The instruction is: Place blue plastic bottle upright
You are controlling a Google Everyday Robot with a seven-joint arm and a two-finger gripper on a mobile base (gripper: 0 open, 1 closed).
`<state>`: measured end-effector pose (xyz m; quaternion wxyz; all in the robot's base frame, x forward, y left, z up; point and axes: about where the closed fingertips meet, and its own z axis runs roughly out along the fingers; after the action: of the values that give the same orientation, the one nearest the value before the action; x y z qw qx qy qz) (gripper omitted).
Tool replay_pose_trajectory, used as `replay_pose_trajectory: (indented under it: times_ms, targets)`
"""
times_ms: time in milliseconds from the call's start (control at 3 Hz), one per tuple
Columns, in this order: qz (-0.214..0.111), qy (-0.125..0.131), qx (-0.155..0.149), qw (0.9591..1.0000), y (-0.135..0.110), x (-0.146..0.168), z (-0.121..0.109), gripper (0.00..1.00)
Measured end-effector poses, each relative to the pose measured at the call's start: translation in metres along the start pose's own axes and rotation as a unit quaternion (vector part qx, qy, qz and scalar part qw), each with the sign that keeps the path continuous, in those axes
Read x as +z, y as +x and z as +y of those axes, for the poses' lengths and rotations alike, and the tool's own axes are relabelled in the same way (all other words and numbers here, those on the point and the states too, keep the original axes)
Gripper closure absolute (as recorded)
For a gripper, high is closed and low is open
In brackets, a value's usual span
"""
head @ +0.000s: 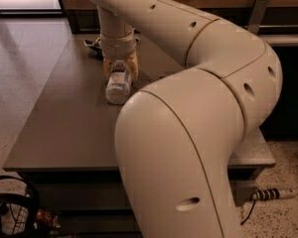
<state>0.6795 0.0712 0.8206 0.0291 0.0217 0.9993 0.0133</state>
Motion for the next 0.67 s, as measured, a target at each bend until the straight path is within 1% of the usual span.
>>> replay_pose_trajectory:
  times_ms: [333, 667]
  targets:
    - [-0.001, -0.001, 0.0, 1.0, -0.0008, 0.0008, 0.0007, 1.0]
    - [-0.005, 0.0, 0.001, 1.0, 0.0003, -0.0016, -0.0014, 1.0]
